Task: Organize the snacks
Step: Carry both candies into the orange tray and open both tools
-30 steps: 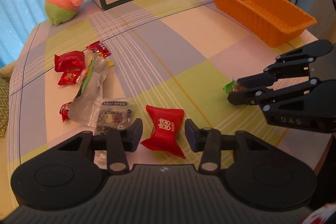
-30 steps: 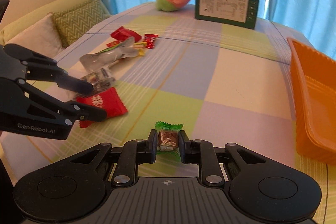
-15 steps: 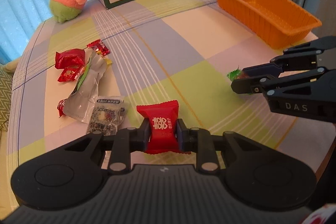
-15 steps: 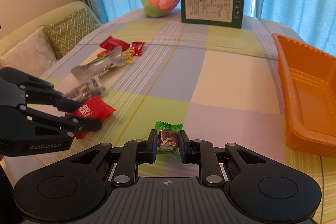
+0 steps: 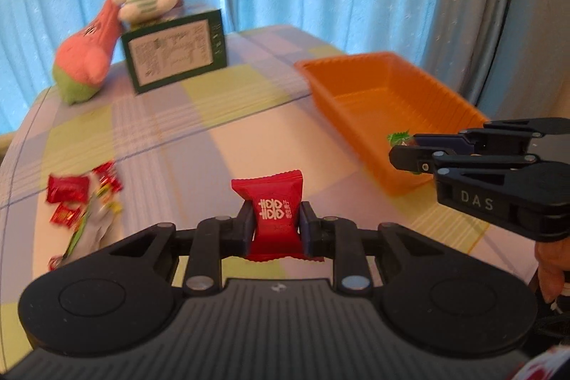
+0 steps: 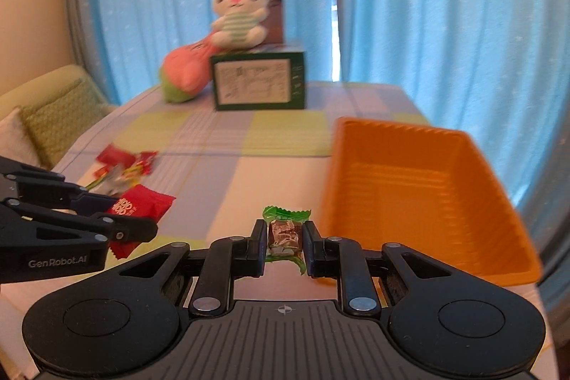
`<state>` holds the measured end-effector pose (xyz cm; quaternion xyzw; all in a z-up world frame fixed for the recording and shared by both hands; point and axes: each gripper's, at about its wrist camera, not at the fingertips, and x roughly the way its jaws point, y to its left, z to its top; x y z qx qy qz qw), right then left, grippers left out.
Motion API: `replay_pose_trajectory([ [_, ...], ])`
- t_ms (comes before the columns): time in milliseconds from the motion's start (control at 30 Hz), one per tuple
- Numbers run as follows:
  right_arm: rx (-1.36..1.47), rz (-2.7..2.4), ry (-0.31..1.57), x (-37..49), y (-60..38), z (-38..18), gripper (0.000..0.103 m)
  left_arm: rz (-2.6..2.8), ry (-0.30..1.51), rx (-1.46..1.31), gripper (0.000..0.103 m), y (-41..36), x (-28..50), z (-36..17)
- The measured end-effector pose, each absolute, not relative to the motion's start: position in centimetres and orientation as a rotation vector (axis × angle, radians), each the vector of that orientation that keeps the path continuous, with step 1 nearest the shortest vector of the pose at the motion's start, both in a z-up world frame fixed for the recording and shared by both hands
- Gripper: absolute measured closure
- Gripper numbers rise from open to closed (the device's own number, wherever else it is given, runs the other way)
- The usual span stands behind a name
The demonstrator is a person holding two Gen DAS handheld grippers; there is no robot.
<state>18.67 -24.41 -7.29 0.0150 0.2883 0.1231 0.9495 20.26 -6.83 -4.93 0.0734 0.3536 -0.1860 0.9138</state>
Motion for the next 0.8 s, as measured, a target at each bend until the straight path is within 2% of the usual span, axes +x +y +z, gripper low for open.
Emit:
replay_pose_trajectory([
  [433, 0.188, 0.066, 0.576, 21.1, -34.1, -8.0, 0.082, -0.503, 0.669, 0.162, 0.080, -16.0, 24.0, -4.1],
  [800, 0.255, 0.005, 0.603, 21.8, -36.3, -8.9, 0.082, -0.557, 0.664, 0.152, 0.079, -19.4, 25.8, -5.5],
])
